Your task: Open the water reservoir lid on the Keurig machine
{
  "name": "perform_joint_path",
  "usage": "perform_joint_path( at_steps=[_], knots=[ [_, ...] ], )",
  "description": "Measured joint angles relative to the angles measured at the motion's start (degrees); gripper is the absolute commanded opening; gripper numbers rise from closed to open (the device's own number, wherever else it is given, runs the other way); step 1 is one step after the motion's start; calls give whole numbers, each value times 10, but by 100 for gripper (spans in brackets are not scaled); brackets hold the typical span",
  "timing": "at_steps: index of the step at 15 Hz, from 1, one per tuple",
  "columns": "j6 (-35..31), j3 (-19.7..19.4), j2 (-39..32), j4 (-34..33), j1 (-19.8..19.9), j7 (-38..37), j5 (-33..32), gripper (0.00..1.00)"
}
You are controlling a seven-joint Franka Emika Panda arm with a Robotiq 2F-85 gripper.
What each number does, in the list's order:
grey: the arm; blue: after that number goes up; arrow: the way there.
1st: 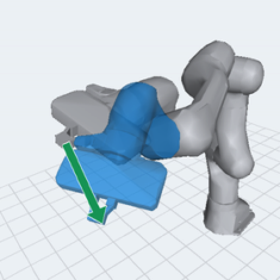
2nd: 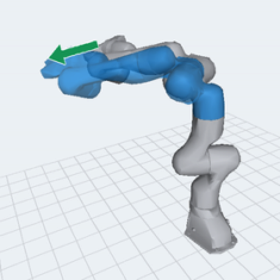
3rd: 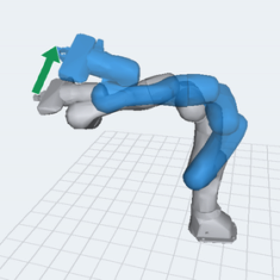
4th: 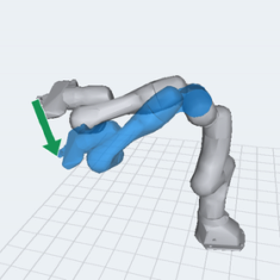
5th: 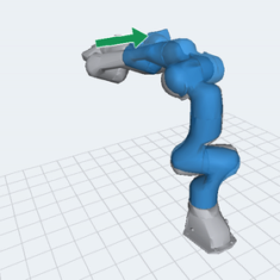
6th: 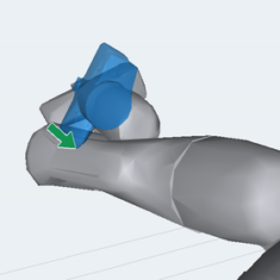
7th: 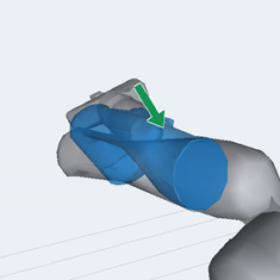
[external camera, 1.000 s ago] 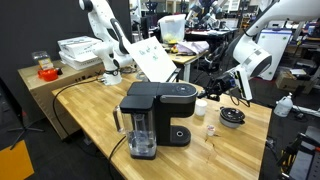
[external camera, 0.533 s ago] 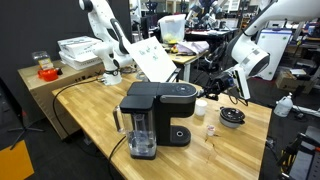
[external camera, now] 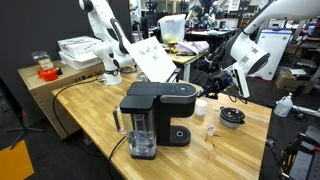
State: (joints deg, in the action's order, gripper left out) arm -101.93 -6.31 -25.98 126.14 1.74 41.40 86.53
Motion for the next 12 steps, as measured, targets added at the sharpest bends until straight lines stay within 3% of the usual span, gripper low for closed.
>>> perform_joint_path(
  at_steps=[12],
  knots=[
    [0,1,13,-1,-1,-2,-16,0]
  ],
)
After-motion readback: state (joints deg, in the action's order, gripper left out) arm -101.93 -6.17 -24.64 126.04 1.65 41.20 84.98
